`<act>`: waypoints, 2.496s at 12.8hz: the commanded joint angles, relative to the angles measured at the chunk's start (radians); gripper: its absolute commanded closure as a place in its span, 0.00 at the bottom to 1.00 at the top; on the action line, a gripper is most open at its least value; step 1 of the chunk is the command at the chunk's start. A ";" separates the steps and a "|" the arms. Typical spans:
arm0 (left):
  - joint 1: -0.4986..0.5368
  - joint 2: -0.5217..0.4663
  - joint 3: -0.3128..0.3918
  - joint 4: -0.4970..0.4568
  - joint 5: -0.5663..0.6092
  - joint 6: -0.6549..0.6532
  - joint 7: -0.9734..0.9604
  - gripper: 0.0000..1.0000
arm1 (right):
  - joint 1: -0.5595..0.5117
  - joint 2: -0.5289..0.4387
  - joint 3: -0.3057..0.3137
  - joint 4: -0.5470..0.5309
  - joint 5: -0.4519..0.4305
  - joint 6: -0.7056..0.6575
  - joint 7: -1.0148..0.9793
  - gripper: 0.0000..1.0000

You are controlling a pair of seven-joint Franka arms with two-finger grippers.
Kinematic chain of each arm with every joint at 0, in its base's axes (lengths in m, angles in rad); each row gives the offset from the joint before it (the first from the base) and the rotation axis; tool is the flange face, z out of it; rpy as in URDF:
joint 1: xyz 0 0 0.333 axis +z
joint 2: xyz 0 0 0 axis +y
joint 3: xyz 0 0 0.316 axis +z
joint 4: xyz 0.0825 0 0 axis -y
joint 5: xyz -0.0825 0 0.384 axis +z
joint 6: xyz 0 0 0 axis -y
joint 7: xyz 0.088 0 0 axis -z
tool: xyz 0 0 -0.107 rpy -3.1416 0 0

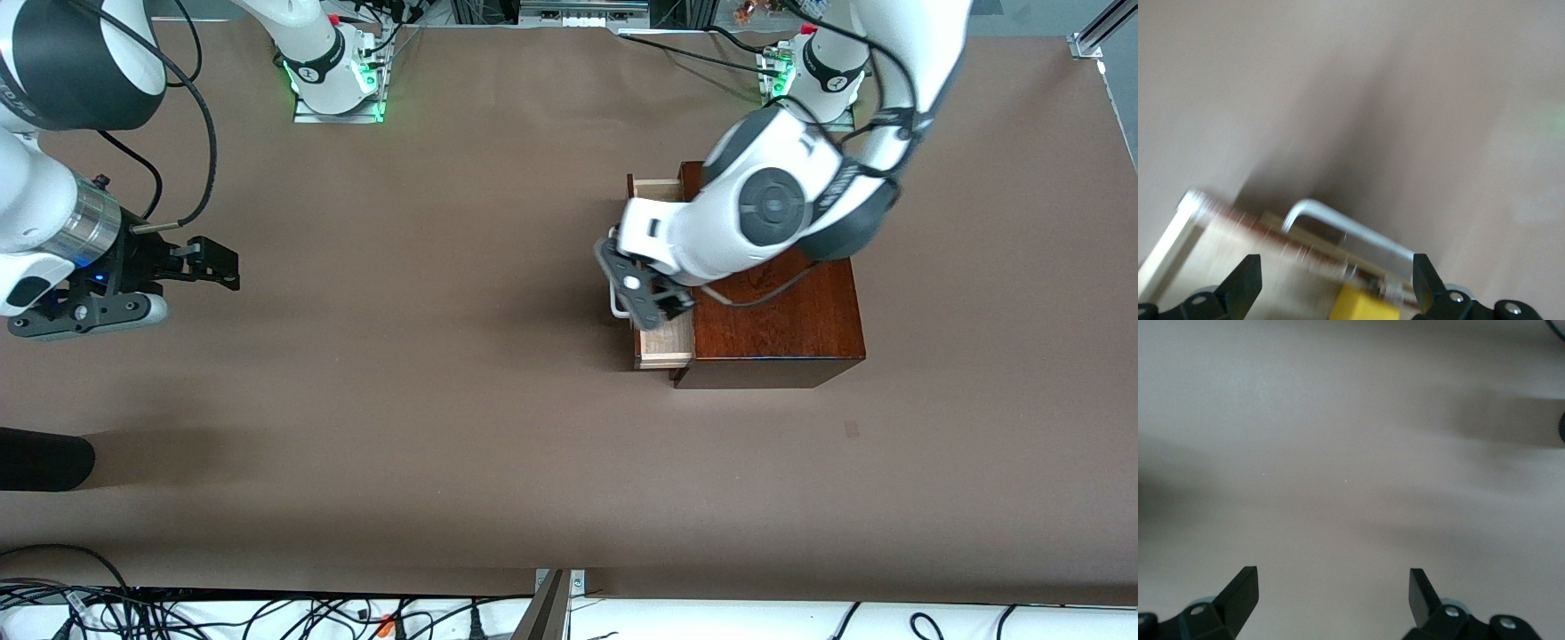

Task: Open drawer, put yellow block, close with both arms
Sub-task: 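Push the drawer shut into the box with the left gripper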

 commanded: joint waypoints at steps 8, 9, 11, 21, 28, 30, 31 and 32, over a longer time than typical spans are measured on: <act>-0.224 0.141 0.011 -0.022 0.354 0.009 0.238 0.00 | 0.011 -0.036 -0.026 -0.029 0.012 0.007 0.010 0.00; -0.221 0.145 0.015 -0.025 0.365 0.006 0.237 0.00 | 0.011 -0.036 -0.026 -0.029 0.011 0.016 0.010 0.00; -0.216 0.144 0.024 -0.024 0.403 -0.061 0.232 0.00 | 0.008 -0.035 -0.028 -0.027 0.014 0.024 0.011 0.00; -0.186 0.136 0.112 -0.022 0.426 -0.221 0.237 0.00 | 0.006 -0.033 -0.034 -0.029 0.024 0.028 0.013 0.00; -0.189 0.133 0.129 -0.012 0.429 -0.241 0.230 0.00 | 0.006 -0.032 -0.034 -0.029 0.024 0.028 0.013 0.00; -0.189 0.110 0.120 -0.003 0.365 -0.236 0.185 0.00 | 0.006 -0.032 -0.034 -0.029 0.024 0.030 0.013 0.00; -0.190 0.098 0.120 0.022 0.300 -0.239 0.140 0.00 | 0.006 -0.032 -0.036 -0.029 0.024 0.028 0.013 0.00; -0.190 0.078 0.120 0.033 0.249 -0.241 0.091 0.00 | 0.006 -0.032 -0.036 -0.029 0.024 0.030 0.013 0.00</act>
